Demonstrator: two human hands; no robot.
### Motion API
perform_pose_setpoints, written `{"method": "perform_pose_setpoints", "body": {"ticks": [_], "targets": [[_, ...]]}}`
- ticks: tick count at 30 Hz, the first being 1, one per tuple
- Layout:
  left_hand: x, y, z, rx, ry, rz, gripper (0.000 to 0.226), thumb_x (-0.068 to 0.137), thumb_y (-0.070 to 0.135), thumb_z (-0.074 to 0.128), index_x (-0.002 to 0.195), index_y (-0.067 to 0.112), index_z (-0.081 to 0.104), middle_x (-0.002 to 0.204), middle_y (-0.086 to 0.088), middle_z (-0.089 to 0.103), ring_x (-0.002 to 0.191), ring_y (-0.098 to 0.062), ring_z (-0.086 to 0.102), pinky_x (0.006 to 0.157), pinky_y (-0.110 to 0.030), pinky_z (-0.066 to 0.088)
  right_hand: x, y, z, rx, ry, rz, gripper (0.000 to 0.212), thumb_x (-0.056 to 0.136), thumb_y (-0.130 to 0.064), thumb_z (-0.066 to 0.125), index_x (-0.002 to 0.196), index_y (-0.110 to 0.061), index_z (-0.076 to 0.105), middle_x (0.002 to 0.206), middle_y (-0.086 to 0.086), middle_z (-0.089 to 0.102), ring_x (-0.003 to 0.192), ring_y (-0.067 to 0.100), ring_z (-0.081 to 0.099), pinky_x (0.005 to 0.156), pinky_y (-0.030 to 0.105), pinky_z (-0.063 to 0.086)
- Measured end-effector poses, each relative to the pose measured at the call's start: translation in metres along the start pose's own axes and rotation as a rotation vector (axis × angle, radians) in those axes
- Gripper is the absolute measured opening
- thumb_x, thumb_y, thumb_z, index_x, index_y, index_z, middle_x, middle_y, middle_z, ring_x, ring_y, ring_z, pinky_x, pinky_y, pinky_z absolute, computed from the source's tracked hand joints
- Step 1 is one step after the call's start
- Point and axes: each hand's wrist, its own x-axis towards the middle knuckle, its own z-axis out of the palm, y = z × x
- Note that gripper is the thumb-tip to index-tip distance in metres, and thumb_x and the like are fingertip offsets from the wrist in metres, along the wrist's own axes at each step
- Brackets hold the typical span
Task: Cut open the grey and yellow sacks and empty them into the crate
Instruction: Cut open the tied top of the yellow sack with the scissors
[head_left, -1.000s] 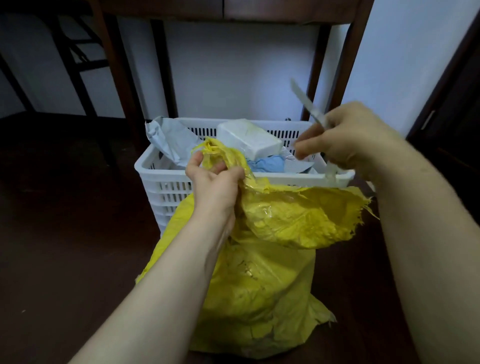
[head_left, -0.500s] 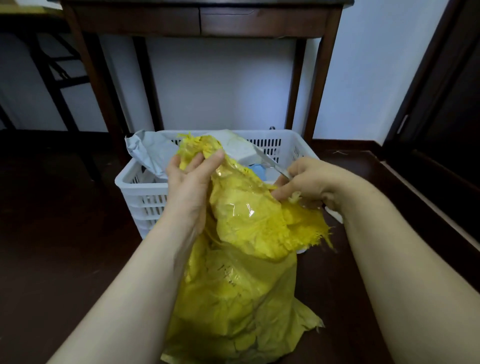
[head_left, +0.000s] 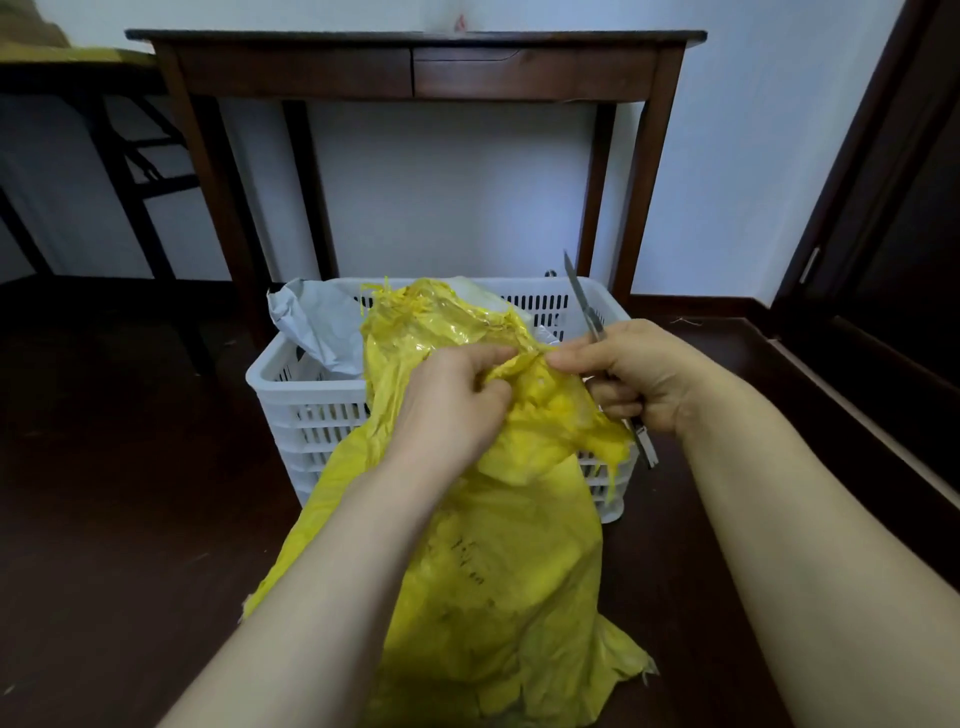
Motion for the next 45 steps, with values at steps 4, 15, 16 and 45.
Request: {"method": "perform_pose_setpoints", "body": {"ticks": [4,15,16,45], "targets": [[-0.005,-0.002,-0.006,-0.025,0.091,0.039,0.037,0.082,0.004,0.05,0.105,0.022,0.073,0.106,0.0,0.071,0.106,-0.021,0.062,0.093,-0.034,0.049,-0.002,0.0,0.003,-0.197,0.106,-0.009,0.017,0.078,0.0,0.071,0.073,-0.009,0.058,0.042,-0.003,0.043,0.026,0.004,0.031,0.03,0.013,0.023],[0.008,-0.007,0.006,-0.11,0.128,-0.067,0.036,0.076,0.026,0.075,0.111,0.022,0.07,0.112,-0.001,0.069,0.108,-0.021,0.062,0.094,-0.038,0.048,-0.038,-0.045,-0.011,-0.505,0.021,-0.12,0.025,0.092,-0.027,0.057,0.086,-0.007,0.072,0.053,-0.003,0.054,0.045,0.008,0.042,0.038,0.019,0.034],[0.01,-0.007,0.007,-0.126,0.151,-0.063,0.032,0.079,0.025,0.073,0.111,0.021,0.07,0.111,-0.001,0.07,0.108,-0.021,0.062,0.094,-0.038,0.048,-0.04,-0.044,-0.008,-0.56,0.027,-0.132,0.019,0.09,-0.023,0.062,0.084,-0.008,0.072,0.053,-0.003,0.054,0.046,0.008,0.045,0.038,0.02,0.036],[0.026,-0.025,0.012,-0.202,0.325,0.028,0.011,0.086,0.028,0.068,0.086,0.019,0.073,0.068,0.008,0.062,0.073,-0.017,0.058,0.068,-0.027,0.044,-0.029,-0.03,0.028,-0.834,0.098,-0.116,0.038,0.094,-0.019,0.055,0.064,0.002,0.067,0.037,0.001,0.055,0.035,0.015,0.047,0.046,0.025,0.041]]}}
